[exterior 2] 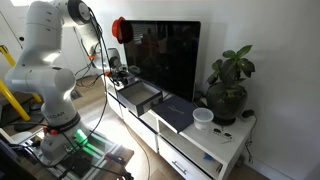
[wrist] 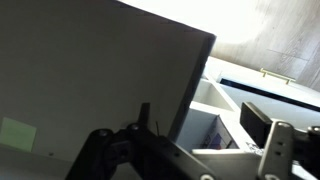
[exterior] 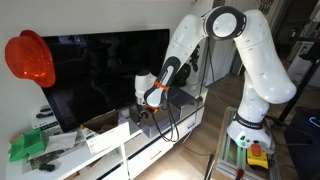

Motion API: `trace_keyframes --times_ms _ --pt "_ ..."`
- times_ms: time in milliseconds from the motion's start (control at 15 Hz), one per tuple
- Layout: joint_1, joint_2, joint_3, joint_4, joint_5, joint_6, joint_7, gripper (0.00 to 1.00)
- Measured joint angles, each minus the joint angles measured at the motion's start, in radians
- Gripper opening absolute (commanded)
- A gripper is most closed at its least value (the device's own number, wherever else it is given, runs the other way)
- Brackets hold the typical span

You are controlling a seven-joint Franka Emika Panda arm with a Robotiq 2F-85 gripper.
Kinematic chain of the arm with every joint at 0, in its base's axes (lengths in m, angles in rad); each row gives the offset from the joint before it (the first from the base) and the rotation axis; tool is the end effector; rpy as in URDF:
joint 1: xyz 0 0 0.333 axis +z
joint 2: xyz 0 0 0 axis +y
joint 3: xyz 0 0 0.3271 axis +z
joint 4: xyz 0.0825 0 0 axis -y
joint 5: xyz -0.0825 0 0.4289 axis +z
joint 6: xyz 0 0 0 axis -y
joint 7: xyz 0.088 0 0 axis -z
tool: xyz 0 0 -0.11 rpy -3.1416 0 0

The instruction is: Move the blue box to the top of the television stand.

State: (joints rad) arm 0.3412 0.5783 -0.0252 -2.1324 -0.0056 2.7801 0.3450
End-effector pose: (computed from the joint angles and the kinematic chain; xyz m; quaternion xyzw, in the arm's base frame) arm 0.5680 0.1852 0.1031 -0.9993 0.0096 -0.0354 0.0038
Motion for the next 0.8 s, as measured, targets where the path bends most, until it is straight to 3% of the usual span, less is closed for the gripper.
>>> trace_keyframes --times_ms 267,467,600,800 --pt "0.045 -0.158 -0.037 -0.046 -0.121 -0.135 0.012 1.00" --pt "0.083 -0.287 -0.102 -0.072 -0.343 -0.250 0.116 1.00" --pt "0.074 -0.364 -0.107 -0.088 -0.459 -0.320 0.198 1.00" --pt "0.035 -0.439 -0.084 -0.112 -0.497 -0.428 0.339 1.00"
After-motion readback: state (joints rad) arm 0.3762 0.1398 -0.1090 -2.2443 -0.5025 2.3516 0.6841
